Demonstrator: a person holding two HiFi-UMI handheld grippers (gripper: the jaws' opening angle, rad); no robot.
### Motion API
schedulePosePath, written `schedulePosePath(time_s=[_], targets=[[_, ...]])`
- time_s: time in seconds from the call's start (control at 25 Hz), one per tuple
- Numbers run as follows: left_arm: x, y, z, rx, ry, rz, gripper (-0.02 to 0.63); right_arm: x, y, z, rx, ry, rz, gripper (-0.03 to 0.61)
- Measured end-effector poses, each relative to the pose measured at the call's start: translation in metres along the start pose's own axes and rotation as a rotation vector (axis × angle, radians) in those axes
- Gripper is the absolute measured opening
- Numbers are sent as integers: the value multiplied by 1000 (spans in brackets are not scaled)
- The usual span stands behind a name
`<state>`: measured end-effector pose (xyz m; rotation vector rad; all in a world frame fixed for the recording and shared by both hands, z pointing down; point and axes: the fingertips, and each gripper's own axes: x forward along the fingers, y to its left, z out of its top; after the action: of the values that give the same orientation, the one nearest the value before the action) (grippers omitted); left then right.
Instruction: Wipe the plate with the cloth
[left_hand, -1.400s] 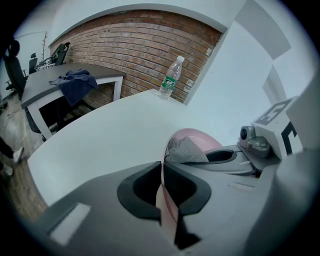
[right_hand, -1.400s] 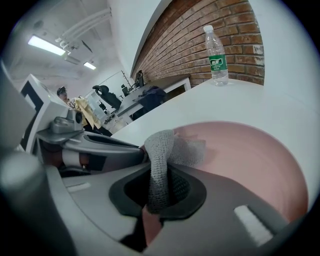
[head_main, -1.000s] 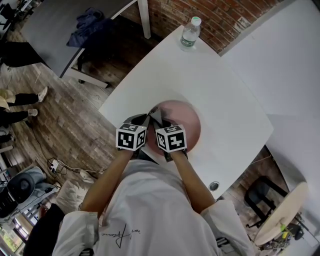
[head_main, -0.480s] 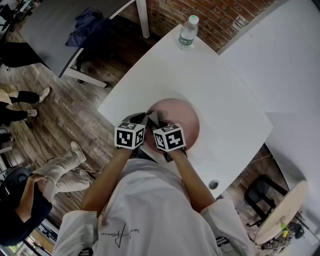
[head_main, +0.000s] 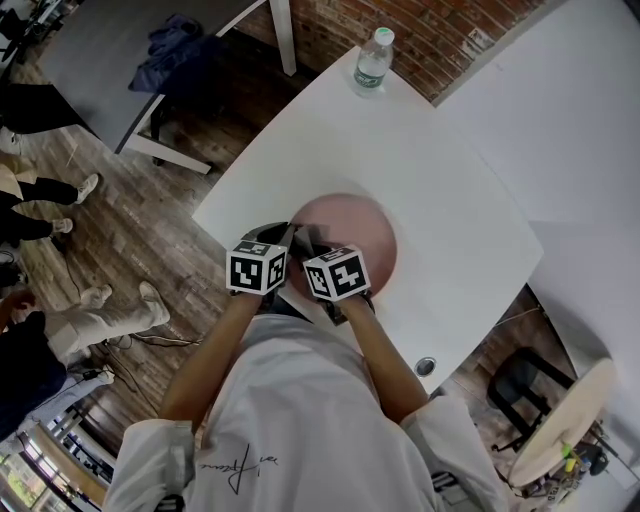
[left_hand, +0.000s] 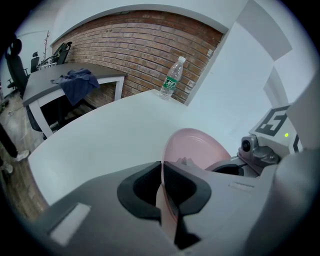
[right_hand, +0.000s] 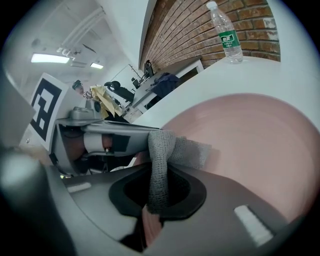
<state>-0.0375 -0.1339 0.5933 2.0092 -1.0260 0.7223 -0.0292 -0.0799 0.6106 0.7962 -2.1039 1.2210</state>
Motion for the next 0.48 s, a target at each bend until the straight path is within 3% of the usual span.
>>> schedulePosePath(time_s=[0.48], targets=[[1, 0, -1, -1, -4, 0, 29, 1, 14, -20, -45, 91, 87, 32]])
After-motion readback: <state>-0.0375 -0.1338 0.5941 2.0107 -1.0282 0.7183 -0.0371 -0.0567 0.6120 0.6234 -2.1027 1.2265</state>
